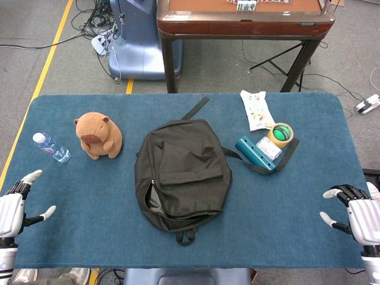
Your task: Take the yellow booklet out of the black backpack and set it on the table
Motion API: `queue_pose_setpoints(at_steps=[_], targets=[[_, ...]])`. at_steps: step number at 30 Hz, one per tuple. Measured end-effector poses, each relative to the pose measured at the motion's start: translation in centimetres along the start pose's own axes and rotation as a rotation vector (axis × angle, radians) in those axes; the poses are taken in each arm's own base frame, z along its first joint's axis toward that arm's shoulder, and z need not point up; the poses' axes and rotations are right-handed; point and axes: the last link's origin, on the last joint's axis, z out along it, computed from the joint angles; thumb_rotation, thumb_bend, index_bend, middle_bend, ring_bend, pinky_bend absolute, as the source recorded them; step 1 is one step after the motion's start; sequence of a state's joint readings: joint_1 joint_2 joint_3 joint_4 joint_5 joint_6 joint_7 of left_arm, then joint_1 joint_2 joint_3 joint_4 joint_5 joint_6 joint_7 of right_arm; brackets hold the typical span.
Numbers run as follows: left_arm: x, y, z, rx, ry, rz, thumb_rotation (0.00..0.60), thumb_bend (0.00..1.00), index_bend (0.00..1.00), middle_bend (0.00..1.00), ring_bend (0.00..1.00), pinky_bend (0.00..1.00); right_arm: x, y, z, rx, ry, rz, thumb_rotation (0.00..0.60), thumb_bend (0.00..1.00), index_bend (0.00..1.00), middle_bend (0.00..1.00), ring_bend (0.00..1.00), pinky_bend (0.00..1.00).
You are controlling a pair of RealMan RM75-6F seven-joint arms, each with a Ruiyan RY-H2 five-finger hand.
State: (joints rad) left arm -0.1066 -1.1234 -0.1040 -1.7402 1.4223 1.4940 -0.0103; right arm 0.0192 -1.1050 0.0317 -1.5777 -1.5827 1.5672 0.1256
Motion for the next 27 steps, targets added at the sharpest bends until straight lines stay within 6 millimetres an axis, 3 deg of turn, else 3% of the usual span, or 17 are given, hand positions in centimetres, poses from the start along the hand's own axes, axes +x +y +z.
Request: queue_pose_setpoints(at_steps=[15,21,27], targets=[[0.1,1.0,0.6,-0.073,-0.008,-0.020,0.600,0.18,0.20,0.22,0.24,0.32,1.4,0.2,-0.1,-0.005,0.080,0.005,0.600,0.14,0.43,0.38,0.27,0.32],[-0.1,3.1,1.7,-0.208,-0.055,-0.046,0.600,0.18,0.20,0.22,0.24,0.32,2.4,0.1,0.2,-0.003,0.123,-0.013,0.600,0.14,0.43,0.38,0.27,0.32],[-0.9,6.9,3.1,-0.401,-0.154,-0.090,0.600,0.18,0.20,0.22,0.24,0.32,2.7,-0.1,0.4,-0.003,0.129,-0.021,0.600,0.14,0.43,0.38,0.27,0.32]])
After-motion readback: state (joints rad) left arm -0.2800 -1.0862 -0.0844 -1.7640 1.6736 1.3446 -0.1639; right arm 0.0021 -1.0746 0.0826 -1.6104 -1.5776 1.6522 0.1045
